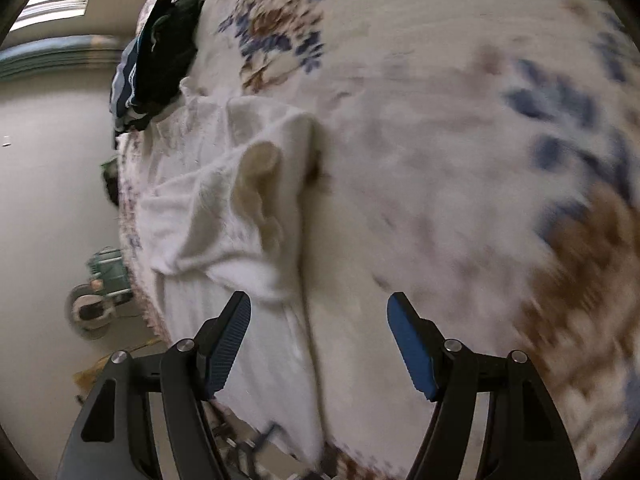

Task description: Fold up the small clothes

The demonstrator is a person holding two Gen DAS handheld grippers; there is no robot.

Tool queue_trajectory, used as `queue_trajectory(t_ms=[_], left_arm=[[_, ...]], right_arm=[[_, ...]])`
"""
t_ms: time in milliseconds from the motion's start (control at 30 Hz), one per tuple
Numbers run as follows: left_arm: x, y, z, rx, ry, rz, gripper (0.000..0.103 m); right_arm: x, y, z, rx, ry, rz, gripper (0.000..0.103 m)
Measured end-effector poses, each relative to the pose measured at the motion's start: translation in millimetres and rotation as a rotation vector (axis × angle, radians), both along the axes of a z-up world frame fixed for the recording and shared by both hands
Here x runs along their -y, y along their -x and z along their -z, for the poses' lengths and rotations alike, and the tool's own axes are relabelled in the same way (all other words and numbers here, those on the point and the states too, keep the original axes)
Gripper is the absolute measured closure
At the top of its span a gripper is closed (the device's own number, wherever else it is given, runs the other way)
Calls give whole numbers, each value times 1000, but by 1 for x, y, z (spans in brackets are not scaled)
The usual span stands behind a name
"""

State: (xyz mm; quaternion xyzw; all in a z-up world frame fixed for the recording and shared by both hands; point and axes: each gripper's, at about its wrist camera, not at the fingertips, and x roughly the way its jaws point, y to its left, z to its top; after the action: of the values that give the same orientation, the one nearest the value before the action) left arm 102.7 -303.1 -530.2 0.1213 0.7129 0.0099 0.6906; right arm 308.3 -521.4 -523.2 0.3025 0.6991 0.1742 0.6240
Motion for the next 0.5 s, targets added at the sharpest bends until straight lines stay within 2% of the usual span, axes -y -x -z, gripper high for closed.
queue_trajectory(t_ms=[167, 367, 433, 500], left_arm=[[0, -4, 13, 30, -24, -26, 15], [-12, -8, 14, 85, -59, -67, 15], [-20, -12, 15, 97, -57, -80, 15], [-25, -12, 15, 103, -37, -89, 17]], right_arm=[[-37, -46, 40, -5, -70, -8, 30], [-70, -68, 52, 27, -84, -18, 31], [-82, -71, 51, 54, -82, -36, 37], [-90, -72, 57, 42, -89, -37, 44]])
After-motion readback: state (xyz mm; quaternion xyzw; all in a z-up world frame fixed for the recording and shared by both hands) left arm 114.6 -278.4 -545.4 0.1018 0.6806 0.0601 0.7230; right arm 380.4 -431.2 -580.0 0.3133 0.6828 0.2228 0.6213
